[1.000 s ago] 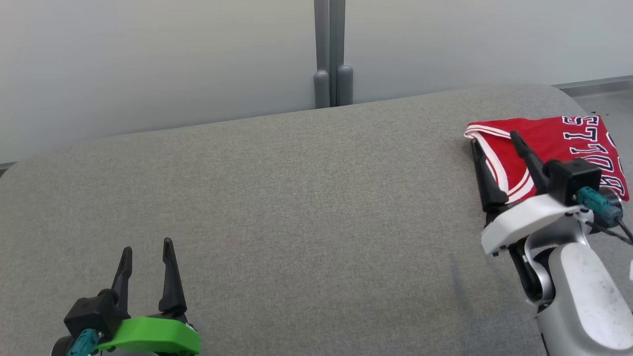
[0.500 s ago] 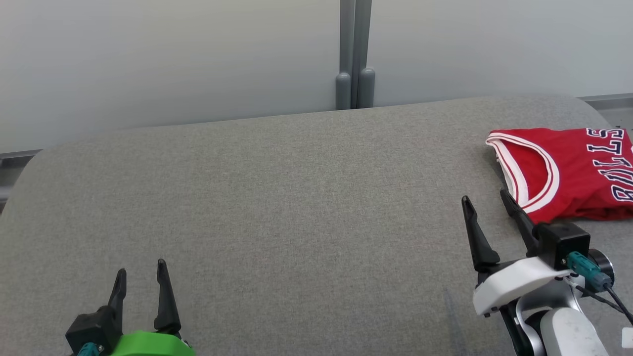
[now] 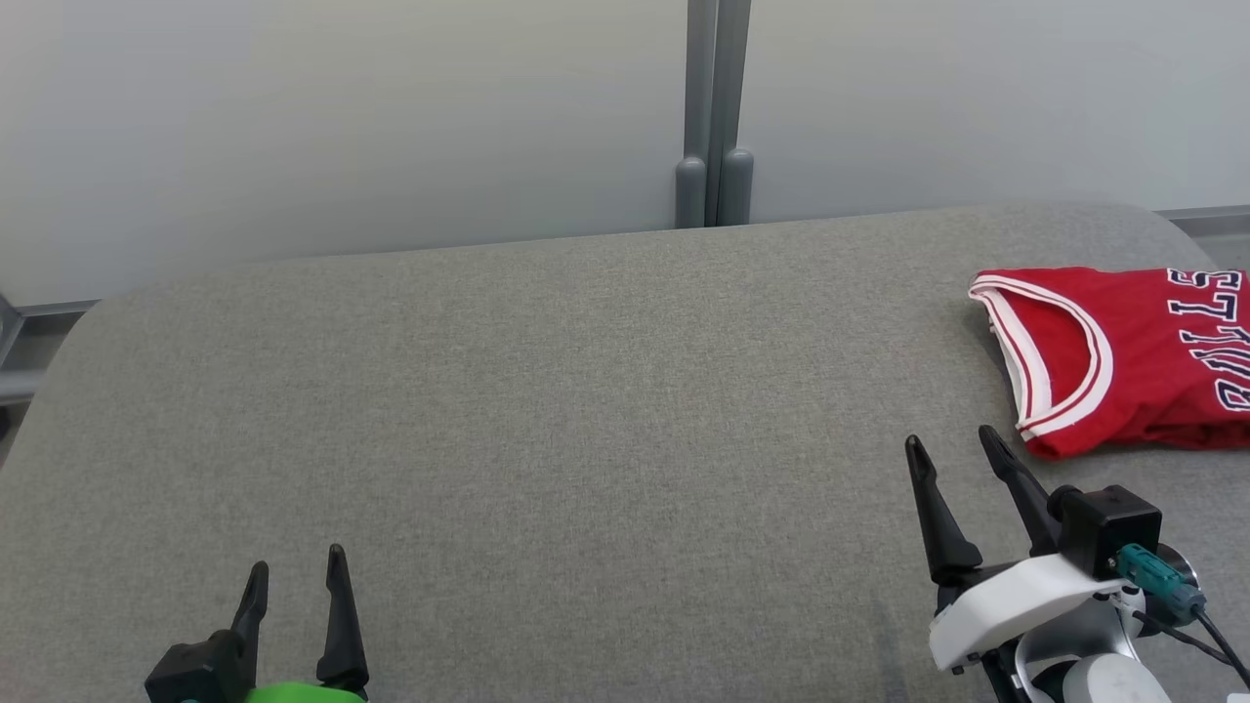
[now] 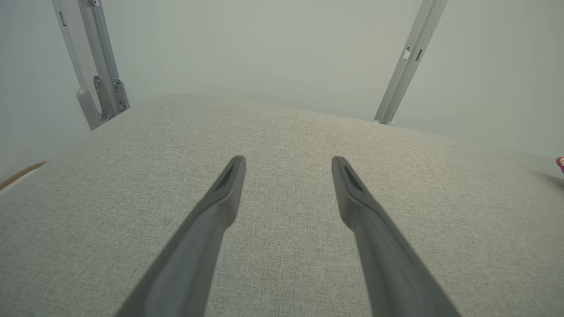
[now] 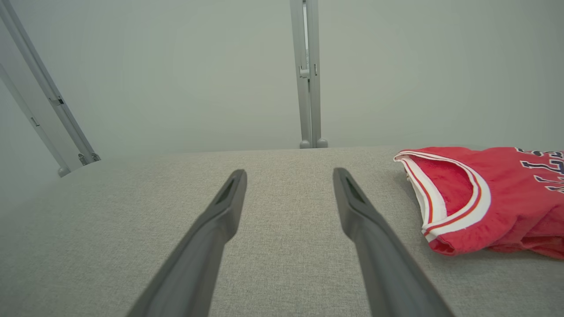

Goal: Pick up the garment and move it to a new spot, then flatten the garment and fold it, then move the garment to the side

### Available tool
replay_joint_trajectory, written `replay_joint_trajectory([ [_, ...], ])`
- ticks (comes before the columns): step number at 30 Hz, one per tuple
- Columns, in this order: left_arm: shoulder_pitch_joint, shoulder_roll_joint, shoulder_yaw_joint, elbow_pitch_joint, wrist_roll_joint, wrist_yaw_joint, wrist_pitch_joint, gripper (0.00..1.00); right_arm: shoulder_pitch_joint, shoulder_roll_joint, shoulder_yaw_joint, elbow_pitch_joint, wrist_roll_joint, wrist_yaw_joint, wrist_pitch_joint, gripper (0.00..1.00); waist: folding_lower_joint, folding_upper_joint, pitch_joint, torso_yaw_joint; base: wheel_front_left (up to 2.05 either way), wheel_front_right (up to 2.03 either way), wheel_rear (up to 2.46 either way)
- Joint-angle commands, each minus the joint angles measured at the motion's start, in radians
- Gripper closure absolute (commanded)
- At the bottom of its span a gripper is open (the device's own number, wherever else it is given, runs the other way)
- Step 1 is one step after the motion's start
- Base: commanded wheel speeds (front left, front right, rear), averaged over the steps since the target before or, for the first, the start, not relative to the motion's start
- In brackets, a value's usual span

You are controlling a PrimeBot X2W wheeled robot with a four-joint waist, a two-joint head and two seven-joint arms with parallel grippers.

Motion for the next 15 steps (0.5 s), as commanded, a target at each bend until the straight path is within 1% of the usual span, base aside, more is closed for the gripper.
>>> replay_joint_trajectory([
  [1, 0.011, -0.002, 0.004, 0.000, 0.008, -0.004, -0.003, 0.00, 0.019, -0.002, 0.003, -0.007, 0.007, 0.000, -0.005, 0.00, 0.0001, 0.0000, -0.002, -0.001, 0.00, 0.00, 0.00],
  [15, 0.015, -0.006, 0.016, -0.001, 0.028, 0.002, -0.003, 0.00, 0.020, -0.002, 0.001, -0.001, -0.007, 0.000, 0.005, 0.00, 0.0001, 0.0000, -0.003, -0.007, 0.00, 0.00, 0.00],
])
